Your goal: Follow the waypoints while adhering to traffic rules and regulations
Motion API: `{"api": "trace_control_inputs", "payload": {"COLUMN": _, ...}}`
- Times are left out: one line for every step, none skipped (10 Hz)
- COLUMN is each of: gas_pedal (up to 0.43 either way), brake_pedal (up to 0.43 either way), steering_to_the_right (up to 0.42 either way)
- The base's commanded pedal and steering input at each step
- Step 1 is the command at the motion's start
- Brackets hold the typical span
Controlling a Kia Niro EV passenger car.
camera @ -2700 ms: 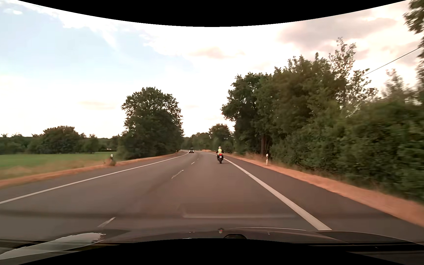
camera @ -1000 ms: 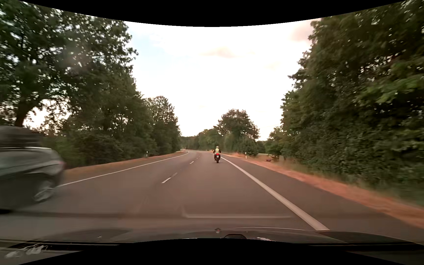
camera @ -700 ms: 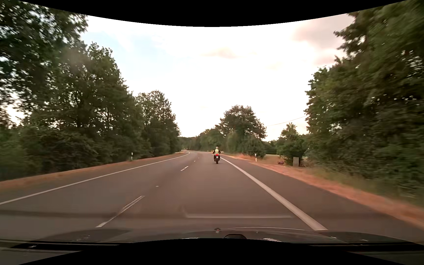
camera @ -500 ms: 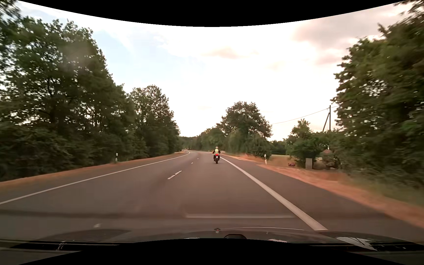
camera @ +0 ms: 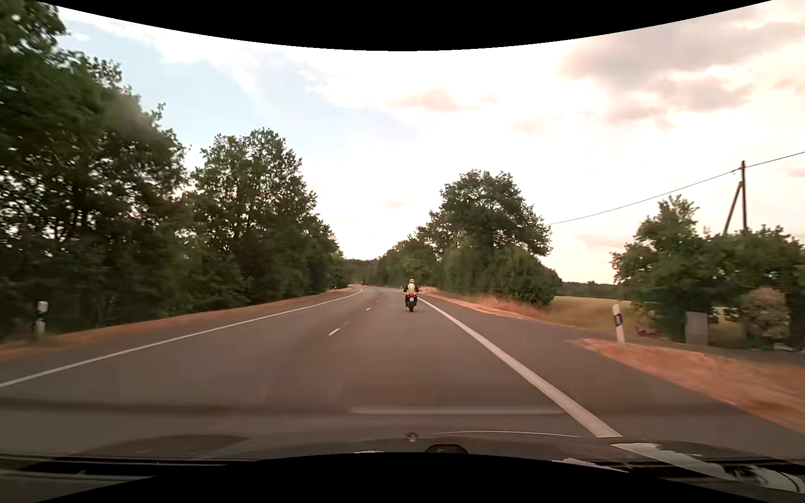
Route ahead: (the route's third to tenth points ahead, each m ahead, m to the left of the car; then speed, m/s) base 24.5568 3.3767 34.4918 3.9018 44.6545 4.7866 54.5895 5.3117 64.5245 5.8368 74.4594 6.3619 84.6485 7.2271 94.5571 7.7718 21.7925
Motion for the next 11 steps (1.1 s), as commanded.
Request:
{"api": "trace_control_inputs", "payload": {"gas_pedal": 0.240, "brake_pedal": 0.000, "steering_to_the_right": -0.009}}
{"api": "trace_control_inputs", "payload": {"gas_pedal": 0.240, "brake_pedal": 0.000, "steering_to_the_right": -0.008}}
{"api": "trace_control_inputs", "payload": {"gas_pedal": 0.228, "brake_pedal": 0.000, "steering_to_the_right": -0.008}}
{"api": "trace_control_inputs", "payload": {"gas_pedal": 0.228, "brake_pedal": 0.000, "steering_to_the_right": -0.008}}
{"api": "trace_control_inputs", "payload": {"gas_pedal": 0.228, "brake_pedal": 0.000, "steering_to_the_right": -0.008}}
{"api": "trace_control_inputs", "payload": {"gas_pedal": 0.228, "brake_pedal": 0.000, "steering_to_the_right": -0.008}}
{"api": "trace_control_inputs", "payload": {"gas_pedal": 0.228, "brake_pedal": 0.000, "steering_to_the_right": -0.008}}
{"api": "trace_control_inputs", "payload": {"gas_pedal": 0.220, "brake_pedal": 0.000, "steering_to_the_right": -0.008}}
{"api": "trace_control_inputs", "payload": {"gas_pedal": 0.220, "brake_pedal": 0.000, "steering_to_the_right": -0.007}}
{"api": "trace_control_inputs", "payload": {"gas_pedal": 0.220, "brake_pedal": 0.000, "steering_to_the_right": -0.007}}
{"api": "trace_control_inputs", "payload": {"gas_pedal": 0.220, "brake_pedal": 0.000, "steering_to_the_right": -0.007}}
